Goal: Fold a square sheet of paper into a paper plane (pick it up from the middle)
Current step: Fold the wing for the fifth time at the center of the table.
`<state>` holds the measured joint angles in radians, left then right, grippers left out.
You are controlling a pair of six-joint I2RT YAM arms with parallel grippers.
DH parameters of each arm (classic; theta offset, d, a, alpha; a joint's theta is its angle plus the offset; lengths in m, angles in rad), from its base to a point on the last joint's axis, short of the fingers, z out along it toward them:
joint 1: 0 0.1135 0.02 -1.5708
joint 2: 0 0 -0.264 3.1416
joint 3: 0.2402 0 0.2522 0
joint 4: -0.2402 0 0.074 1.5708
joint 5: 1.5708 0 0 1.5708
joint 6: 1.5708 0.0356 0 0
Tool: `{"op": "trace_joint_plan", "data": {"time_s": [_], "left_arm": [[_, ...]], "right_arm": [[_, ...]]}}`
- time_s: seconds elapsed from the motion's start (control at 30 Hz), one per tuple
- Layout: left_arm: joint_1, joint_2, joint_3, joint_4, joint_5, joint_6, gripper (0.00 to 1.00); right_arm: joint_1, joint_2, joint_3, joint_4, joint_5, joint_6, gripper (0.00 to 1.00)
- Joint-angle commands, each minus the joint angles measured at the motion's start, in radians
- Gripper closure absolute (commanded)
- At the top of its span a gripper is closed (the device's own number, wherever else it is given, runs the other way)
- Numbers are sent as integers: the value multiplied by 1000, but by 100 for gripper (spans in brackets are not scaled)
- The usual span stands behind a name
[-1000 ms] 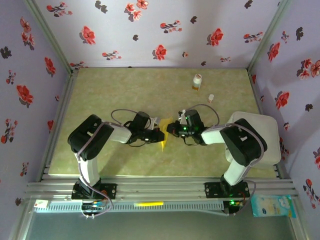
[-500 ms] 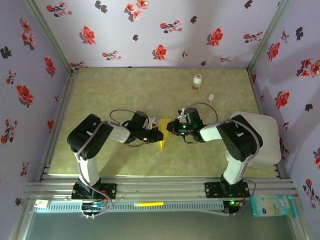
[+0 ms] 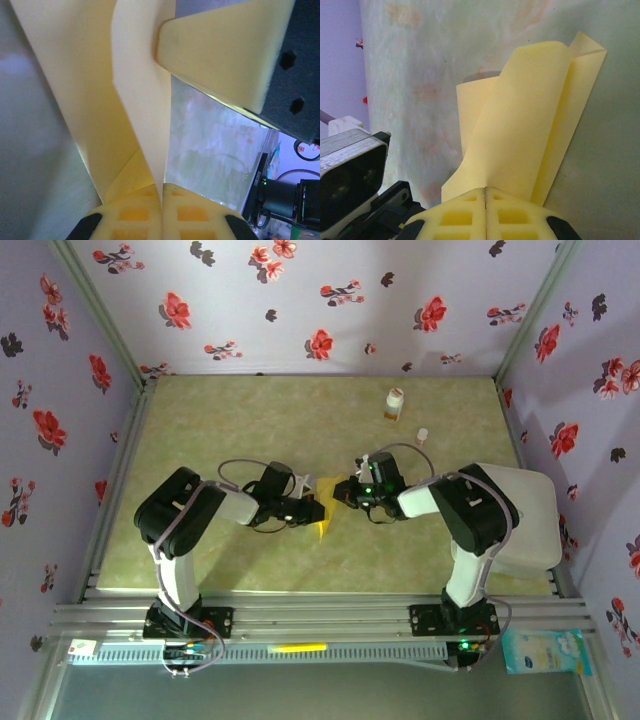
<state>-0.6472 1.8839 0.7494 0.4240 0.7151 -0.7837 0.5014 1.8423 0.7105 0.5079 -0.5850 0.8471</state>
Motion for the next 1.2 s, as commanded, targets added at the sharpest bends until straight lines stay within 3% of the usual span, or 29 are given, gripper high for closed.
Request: {"op": "trace_joint_plan", "data": {"time_s": [0.0,0.5,0.83,1.0,1.17], "left_arm": [[24,35,-34,-65,-20,13,100],[34,49,-32,-67,-19,1,100],[37,45,-39,-65,-19,-3,100],[37,40,-48,-55,-19,-11,100],[37,42,-46,-47,-19,-15,100]], "right_arm": [[-12,21,27,-40,-11,-31,94],[22,-52,30,-100,-79,-69,94],[26,-2,42,-111,-31,-64,94],[8,-106,-6,-128,53,-66,93],[8,-198,-36,-147,22,-82,92]]}}
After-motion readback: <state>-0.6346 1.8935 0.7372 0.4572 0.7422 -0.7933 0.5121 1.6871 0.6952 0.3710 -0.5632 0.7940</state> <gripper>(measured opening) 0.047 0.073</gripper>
